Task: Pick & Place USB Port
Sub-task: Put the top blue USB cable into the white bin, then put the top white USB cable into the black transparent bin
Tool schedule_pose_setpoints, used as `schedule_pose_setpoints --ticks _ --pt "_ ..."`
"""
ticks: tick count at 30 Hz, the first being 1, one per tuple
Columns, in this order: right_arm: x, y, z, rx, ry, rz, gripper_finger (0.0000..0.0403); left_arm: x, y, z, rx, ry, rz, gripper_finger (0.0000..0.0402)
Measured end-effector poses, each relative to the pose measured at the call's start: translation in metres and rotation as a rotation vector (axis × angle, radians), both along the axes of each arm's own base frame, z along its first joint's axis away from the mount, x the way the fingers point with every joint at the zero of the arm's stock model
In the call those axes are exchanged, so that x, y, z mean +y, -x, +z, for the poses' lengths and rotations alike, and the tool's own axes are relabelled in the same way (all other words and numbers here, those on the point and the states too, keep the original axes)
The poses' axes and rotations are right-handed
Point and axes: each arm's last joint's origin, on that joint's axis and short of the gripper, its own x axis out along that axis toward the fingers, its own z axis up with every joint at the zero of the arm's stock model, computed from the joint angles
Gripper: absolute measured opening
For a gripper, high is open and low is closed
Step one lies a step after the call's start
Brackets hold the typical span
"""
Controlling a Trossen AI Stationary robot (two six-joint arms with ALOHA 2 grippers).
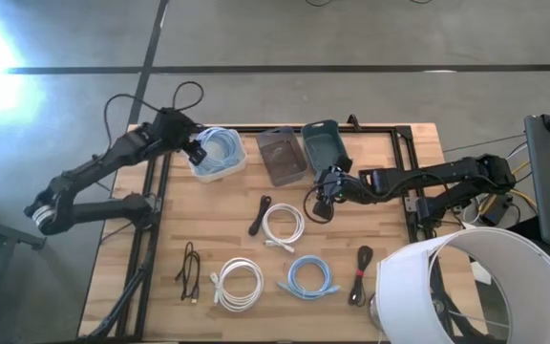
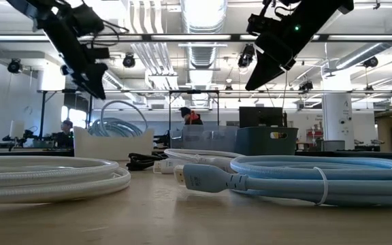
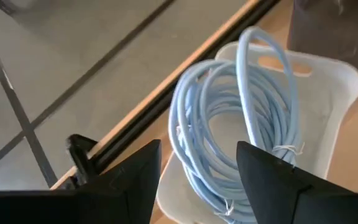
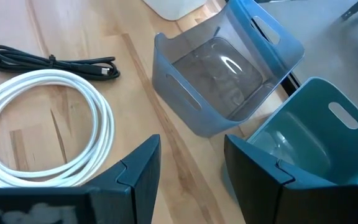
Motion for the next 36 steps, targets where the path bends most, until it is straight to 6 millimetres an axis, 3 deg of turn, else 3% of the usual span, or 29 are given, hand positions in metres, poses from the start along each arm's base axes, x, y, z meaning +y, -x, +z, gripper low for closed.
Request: schedule_pose_setpoints --ticks 5,10,14,18,22,26,32,36 --pt "0.001 0.0 0.0 -0.016 -0.044 -0.006 0.0171 -0.016 0.012 0.017 -0.129 -0.026 -0.022 0.0213" --pt "0.001 -0.002 -0.001 -0.047 -0.067 -0.007 0.0171 -0.038 0.014 0.023 -0.416 0.16 -0.295 0.0213" --pt "0.004 -0.008 -0.008 -0.127 -0.148 0.044 0.0171 -0.052 0.01 0.015 -0.617 0.367 -0.555 0.021" --pt "0.007 -0.019 -0.025 -0.191 -0.225 0.126 0.0171 -0.057 -0.001 -0.011 -0.718 0.463 -0.598 0.021" --pt "0.008 -0.029 -0.05 -0.173 -0.258 0.125 0.0171 -0.062 -0.013 -0.038 -0.794 0.437 -0.657 0.0205" --pt "0.007 -0.039 -0.081 -0.071 -0.266 0.104 0.0171 -0.069 -0.021 -0.051 -0.886 0.395 -0.704 0.0198" --pt "0.007 -0.055 -0.113 0.011 -0.295 0.056 0.0171 -0.077 -0.029 -0.045 -0.861 0.264 -0.675 0.0183" --pt "0.007 -0.065 -0.122 0.029 -0.296 0.05 0.0171 -0.086 -0.038 -0.033 -0.808 0.18 -0.691 0.0175"
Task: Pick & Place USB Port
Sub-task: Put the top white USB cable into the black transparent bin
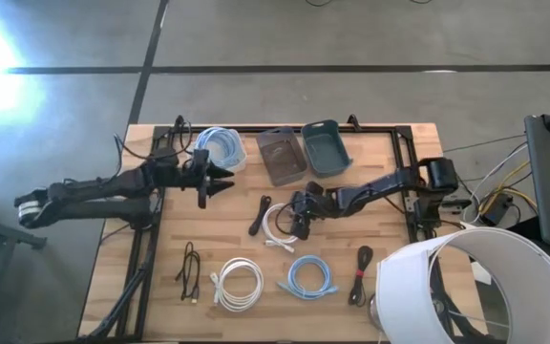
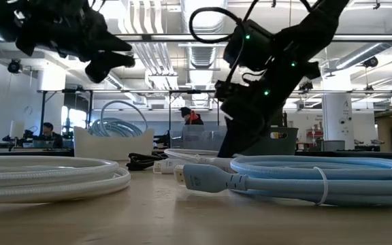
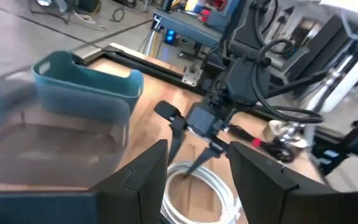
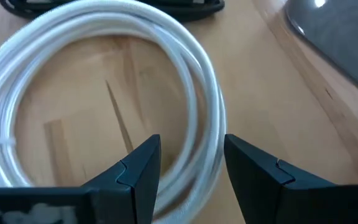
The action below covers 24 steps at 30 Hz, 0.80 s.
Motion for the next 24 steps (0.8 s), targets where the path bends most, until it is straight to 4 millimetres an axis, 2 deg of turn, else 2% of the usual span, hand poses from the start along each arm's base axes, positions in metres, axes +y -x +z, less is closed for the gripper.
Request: schedule_pose_setpoints --ticks 6,10,14,16,19,24 --pt "-0.003 -0.008 -0.004 0.009 0.027 0.013 0.0154 -0.014 -0.012 0.002 0.053 -0.113 0.147 0.0172" --pt "-0.003 -0.008 -0.004 0.018 0.042 0.032 0.0102 -0.025 -0.019 -0.008 0.111 -0.148 0.175 0.0171" --pt "-0.003 -0.005 0.0 0.033 0.048 0.053 0.0033 -0.038 -0.028 -0.015 0.157 -0.156 0.108 0.0171" --pt "-0.003 -0.004 0.004 0.033 0.058 0.074 0.002 -0.043 -0.034 -0.017 0.177 -0.167 0.083 0.0171" --pt "-0.003 -0.002 0.017 0.009 0.075 0.096 0.0017 -0.048 -0.042 -0.022 0.221 -0.188 0.095 0.0171" --pt "-0.004 -0.002 0.057 -0.093 0.126 0.122 0.0015 -0.049 -0.055 -0.033 0.295 -0.197 0.102 0.0171"
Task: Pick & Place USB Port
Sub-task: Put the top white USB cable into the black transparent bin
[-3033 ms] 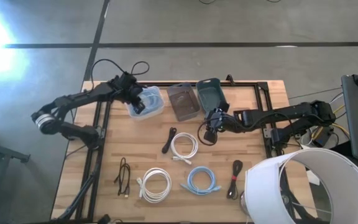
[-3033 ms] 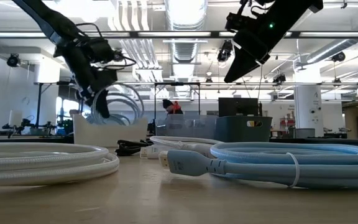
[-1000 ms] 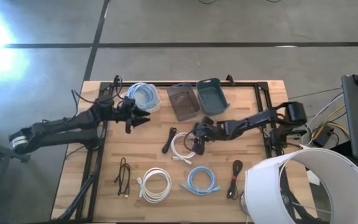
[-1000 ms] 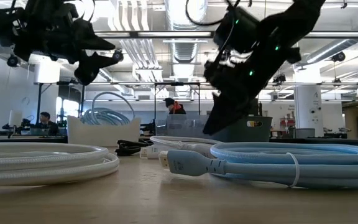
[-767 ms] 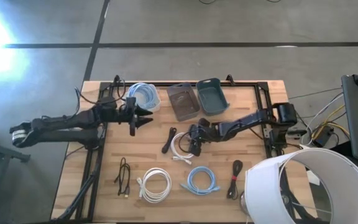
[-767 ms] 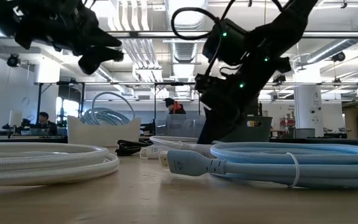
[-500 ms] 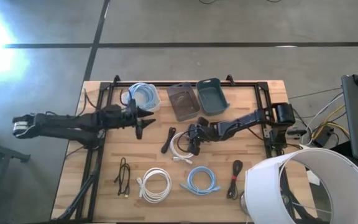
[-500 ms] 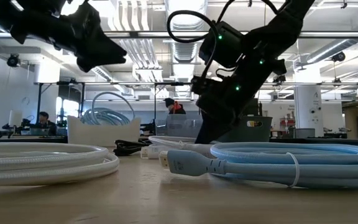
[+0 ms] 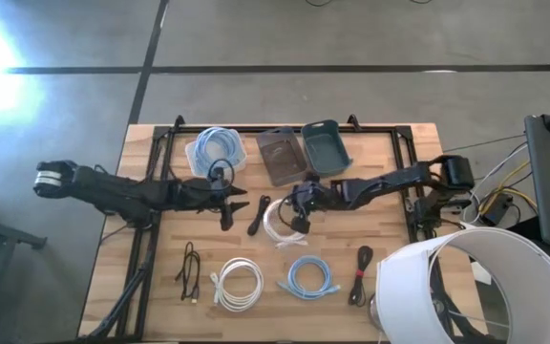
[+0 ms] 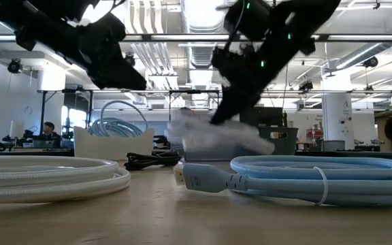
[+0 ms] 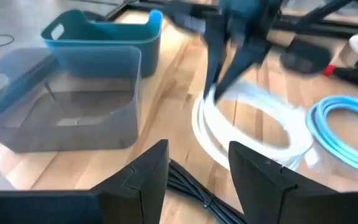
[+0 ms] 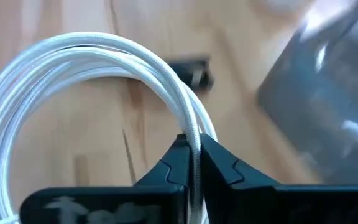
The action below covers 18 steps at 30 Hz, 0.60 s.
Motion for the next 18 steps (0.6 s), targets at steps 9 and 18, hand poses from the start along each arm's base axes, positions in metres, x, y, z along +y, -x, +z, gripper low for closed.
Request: schedule_pose_setpoints --ticks 9,18 --pt "-0.027 0.011 0.07 -0.142 0.506 -0.413 0.0014 -0.002 -0.024 0.004 0.025 0.004 -0.004 0.0171" --pt "-0.086 0.003 0.07 -0.183 0.554 -0.72 0.0014 -0.004 -0.047 0.015 0.023 -0.042 -0.037 0.0171"
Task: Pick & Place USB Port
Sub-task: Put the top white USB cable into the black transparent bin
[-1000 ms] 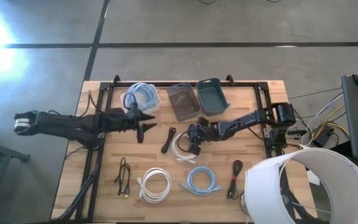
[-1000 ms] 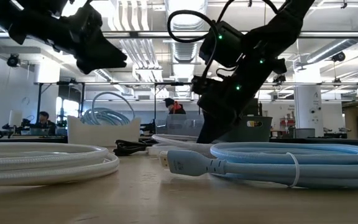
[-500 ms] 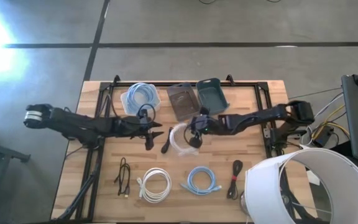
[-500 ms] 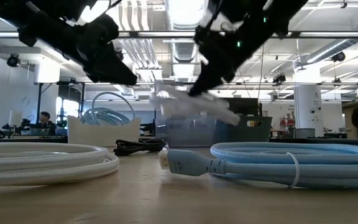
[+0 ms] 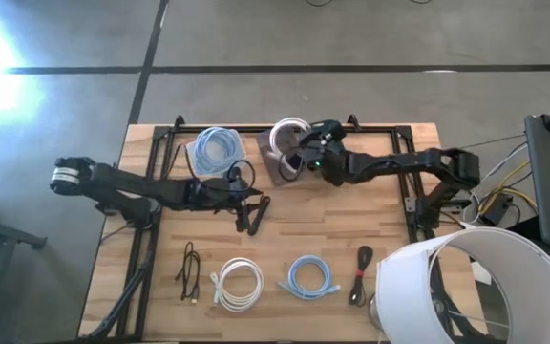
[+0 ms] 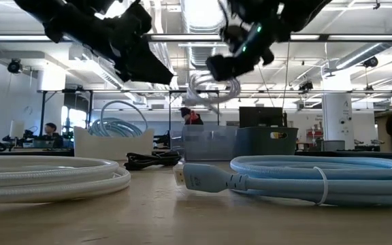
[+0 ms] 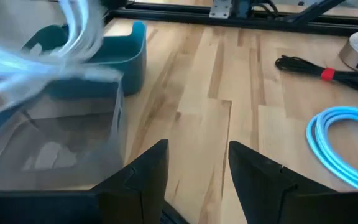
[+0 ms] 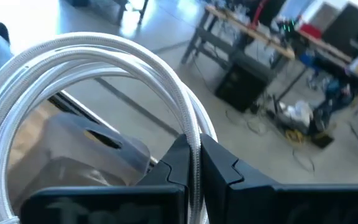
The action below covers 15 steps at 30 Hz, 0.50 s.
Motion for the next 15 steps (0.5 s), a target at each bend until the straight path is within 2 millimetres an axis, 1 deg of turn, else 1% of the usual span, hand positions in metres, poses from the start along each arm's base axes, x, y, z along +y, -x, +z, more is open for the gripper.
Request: schedule_pose_setpoints --ticks 4,7,11,15 --pt "-0.021 -0.007 -0.027 0.027 -0.041 -0.057 0.0014 0.0 -0.006 -0.004 0.023 0.003 0.001 0.0171" --pt "-0.03 -0.014 -0.042 0.052 -0.056 -0.082 0.0013 0.0 -0.009 -0.007 0.033 0.017 0.008 0.0171" --pt "-0.037 -0.027 -0.046 0.056 -0.053 -0.092 0.0018 0.0 -0.012 -0.014 0.057 0.019 0.01 0.0171" --pt "-0.044 -0.041 -0.051 0.121 -0.03 -0.076 0.004 0.0 -0.014 -0.018 0.072 0.019 0.01 0.0171"
